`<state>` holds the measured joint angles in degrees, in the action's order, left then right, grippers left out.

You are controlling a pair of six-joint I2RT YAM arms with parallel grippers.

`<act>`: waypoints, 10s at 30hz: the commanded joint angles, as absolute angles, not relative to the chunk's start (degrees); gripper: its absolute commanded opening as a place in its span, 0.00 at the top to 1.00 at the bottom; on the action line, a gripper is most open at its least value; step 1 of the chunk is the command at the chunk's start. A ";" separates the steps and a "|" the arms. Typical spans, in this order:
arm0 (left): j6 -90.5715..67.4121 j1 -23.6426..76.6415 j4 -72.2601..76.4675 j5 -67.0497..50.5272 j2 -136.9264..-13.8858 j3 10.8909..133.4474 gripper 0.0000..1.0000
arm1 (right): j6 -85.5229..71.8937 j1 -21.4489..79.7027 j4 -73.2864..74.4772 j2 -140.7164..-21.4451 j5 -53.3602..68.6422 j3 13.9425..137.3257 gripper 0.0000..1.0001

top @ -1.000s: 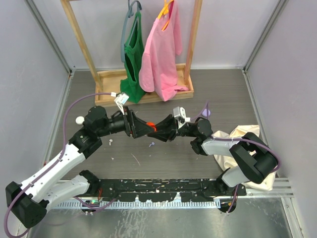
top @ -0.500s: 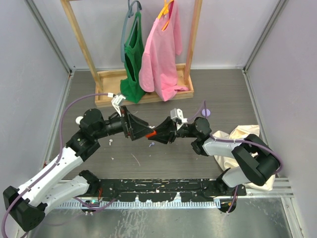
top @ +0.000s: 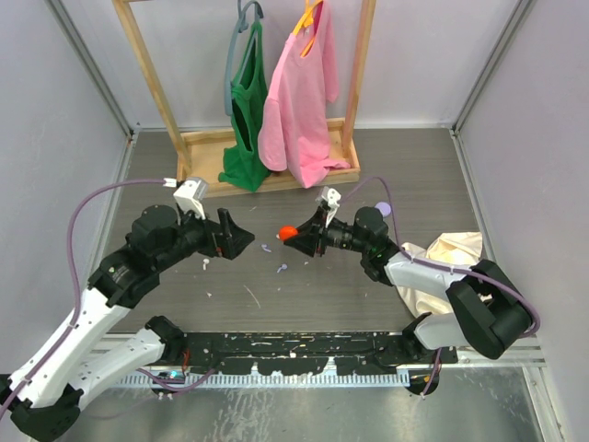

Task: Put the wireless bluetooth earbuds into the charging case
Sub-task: Close the charging case, then place the charging case at the center of the board, then pick up the charging case at the center of the board.

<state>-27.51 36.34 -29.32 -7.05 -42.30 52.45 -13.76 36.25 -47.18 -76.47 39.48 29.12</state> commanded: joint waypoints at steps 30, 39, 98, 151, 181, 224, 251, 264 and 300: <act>-12.97 34.10 -41.85 28.49 -35.73 51.38 0.02 | -27.86 13.10 -10.09 -106.04 23.55 55.66 0.90; -13.27 32.60 -41.72 27.29 -34.82 51.30 0.02 | -25.48 11.10 -5.04 -109.20 21.19 59.90 0.67; -13.48 31.90 -41.31 22.84 -32.52 50.80 0.02 | -7.93 2.02 11.96 -102.90 3.43 67.30 0.11; -13.48 31.91 -41.04 21.93 -31.20 50.54 0.02 | -3.83 8.22 11.60 -99.38 -3.53 64.29 0.23; -13.80 31.90 -40.59 20.17 -31.21 50.71 0.02 | -4.54 12.13 13.27 -100.00 -3.17 61.82 0.49; -41.29 31.90 -24.56 -12.75 -51.38 51.56 0.00 | 0.27 53.64 -18.17 -67.93 -3.26 40.13 0.47; -46.76 31.95 -10.86 -23.20 -57.39 46.14 0.42 | 4.35 57.55 -30.33 -67.68 1.03 36.91 0.46; -46.69 32.12 -9.06 -24.20 -57.79 45.03 0.54 | 4.38 57.50 -32.43 -68.12 2.58 36.74 0.46; -15.99 32.08 -25.43 -29.02 -57.24 57.02 0.91 | -4.29 44.36 -26.68 -66.83 28.17 38.64 0.15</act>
